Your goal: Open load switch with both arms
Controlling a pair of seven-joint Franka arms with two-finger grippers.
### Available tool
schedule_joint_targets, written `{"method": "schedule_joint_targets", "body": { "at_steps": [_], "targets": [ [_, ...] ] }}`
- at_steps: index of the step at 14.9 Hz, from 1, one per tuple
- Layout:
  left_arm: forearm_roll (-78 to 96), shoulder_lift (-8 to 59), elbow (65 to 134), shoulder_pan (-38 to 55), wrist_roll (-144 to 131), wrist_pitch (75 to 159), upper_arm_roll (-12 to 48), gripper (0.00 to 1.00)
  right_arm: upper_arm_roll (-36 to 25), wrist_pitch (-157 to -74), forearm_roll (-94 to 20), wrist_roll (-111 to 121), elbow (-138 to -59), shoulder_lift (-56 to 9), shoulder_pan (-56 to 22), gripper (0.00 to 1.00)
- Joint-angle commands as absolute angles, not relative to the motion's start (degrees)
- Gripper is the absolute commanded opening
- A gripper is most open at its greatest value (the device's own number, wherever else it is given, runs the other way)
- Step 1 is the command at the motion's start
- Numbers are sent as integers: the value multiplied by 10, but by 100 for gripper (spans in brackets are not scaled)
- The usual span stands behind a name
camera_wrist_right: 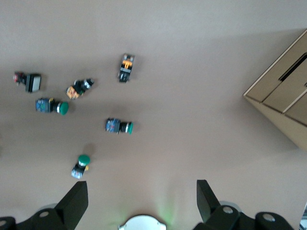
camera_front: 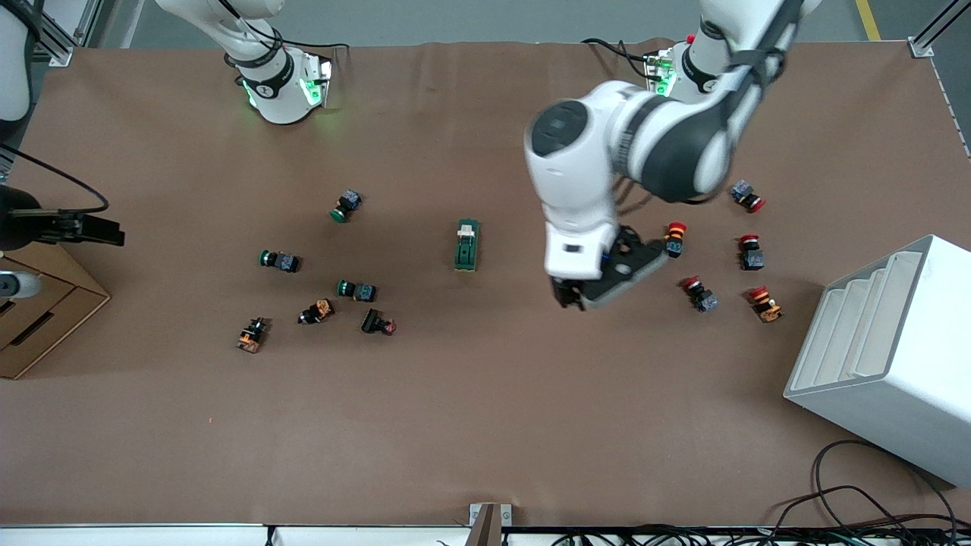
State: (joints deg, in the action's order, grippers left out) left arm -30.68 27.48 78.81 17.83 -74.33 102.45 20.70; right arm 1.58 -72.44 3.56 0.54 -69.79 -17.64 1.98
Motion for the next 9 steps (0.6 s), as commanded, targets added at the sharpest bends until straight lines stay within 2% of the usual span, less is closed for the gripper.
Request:
{"method": "schedule_joint_targets", "body": {
  "at_steps": [1,5,9],
  "targets": [
    [-269,246,780,123,-651,1008,210,100,12,-707,2,7,-699,-155,23,100],
    [-169,187,791,19,-460,1005,207,100,14,-707,-19,13,-714,-121,39,100],
    [-66,129,805,-23,-293,955,160,100,15,-734,10,13,-791,-45,23,100]
  ]
}}
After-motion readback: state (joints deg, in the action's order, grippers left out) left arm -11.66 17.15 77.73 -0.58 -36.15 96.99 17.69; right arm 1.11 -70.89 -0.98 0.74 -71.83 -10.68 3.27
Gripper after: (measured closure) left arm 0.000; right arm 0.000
